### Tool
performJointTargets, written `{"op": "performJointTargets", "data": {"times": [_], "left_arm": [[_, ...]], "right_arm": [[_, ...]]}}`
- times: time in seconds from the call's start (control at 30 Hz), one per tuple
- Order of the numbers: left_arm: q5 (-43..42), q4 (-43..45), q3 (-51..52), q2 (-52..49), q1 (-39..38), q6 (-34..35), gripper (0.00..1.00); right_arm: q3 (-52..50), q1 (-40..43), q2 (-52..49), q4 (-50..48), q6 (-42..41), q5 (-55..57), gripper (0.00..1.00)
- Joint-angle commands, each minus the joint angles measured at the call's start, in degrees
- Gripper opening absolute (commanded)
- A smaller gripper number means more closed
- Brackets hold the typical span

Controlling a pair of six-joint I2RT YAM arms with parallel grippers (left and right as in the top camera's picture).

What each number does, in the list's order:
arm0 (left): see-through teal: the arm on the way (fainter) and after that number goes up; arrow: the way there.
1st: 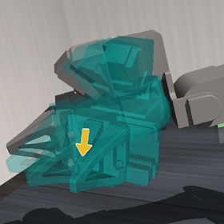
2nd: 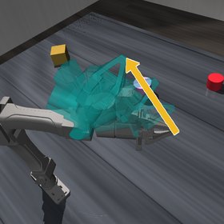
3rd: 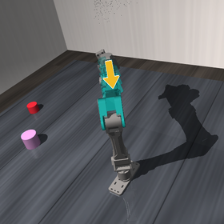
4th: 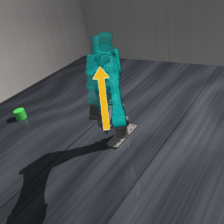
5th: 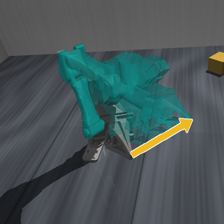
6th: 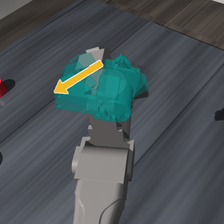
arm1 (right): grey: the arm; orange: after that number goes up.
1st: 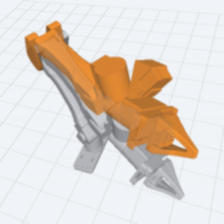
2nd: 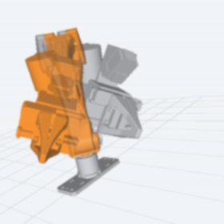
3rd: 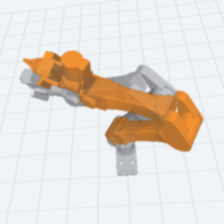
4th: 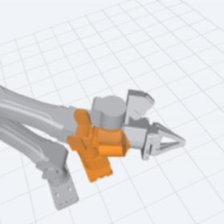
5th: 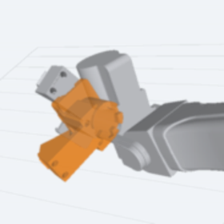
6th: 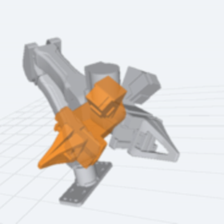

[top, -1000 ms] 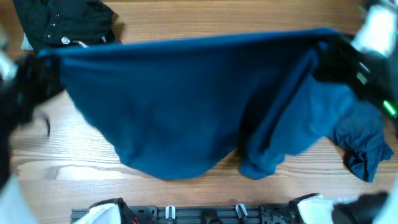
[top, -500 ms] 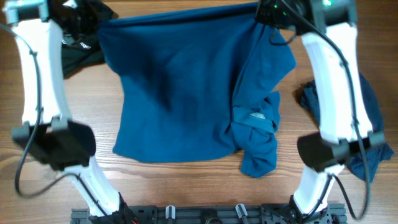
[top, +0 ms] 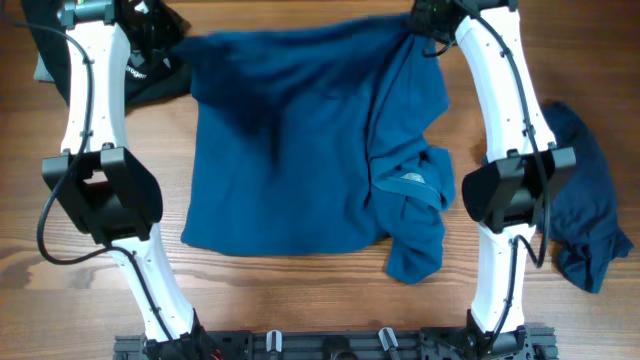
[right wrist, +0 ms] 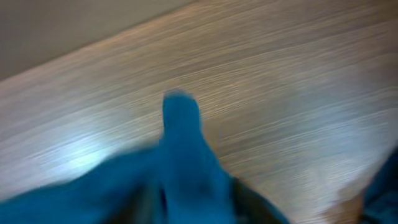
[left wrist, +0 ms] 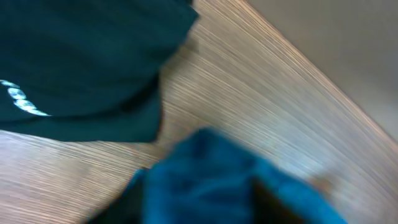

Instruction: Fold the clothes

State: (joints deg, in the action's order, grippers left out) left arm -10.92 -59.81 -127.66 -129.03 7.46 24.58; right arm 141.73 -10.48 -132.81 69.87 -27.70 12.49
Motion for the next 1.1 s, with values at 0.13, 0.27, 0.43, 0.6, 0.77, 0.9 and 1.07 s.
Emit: {"op": "performJointTargets", "data": {"times": [0.13,0.27,0.43,0.6,0.77,0.9,1.07], "left_arm": [[3.1,-0.8,-0.2,-0.8,0.9,0.7,1.0],[3.1,-2.5,-0.2,-0.5,1.2,0.7,1.0],[3.0,-6.5,-0.2,0.7,1.2,0.7,1.0],[-0.6,-8.0,-0.2,0.5,0.2,0.7,0.6],[-0.6,-10.3,-0.2,0.4,-2.5,-1.1,0.25],[-0.6,-11.0,-0.1,0.4,-5.5,-1.4,0.04],[-0.1,-7.3,-0.1,-1.3,-10.5,-1.4,0.04]], "right_arm": [[0.3,1.5,-0.3,1.6,2.7,4.5,0.75],[0.3,1.7,2.4,3.3,5.3,4.7,0.84],[0.3,1.8,5.7,5.7,8.3,2.7,0.89],[-0.1,1.8,4.9,5.7,13.4,-7.8,0.56],[-2.7,1.8,2.6,5.2,14.7,-13.9,0.15],[-4.0,1.8,1.0,5.1,15.9,-21.7,0.07],[-10.1,1.7,0.8,0.7,15.3,-22.1,0.07]]}}
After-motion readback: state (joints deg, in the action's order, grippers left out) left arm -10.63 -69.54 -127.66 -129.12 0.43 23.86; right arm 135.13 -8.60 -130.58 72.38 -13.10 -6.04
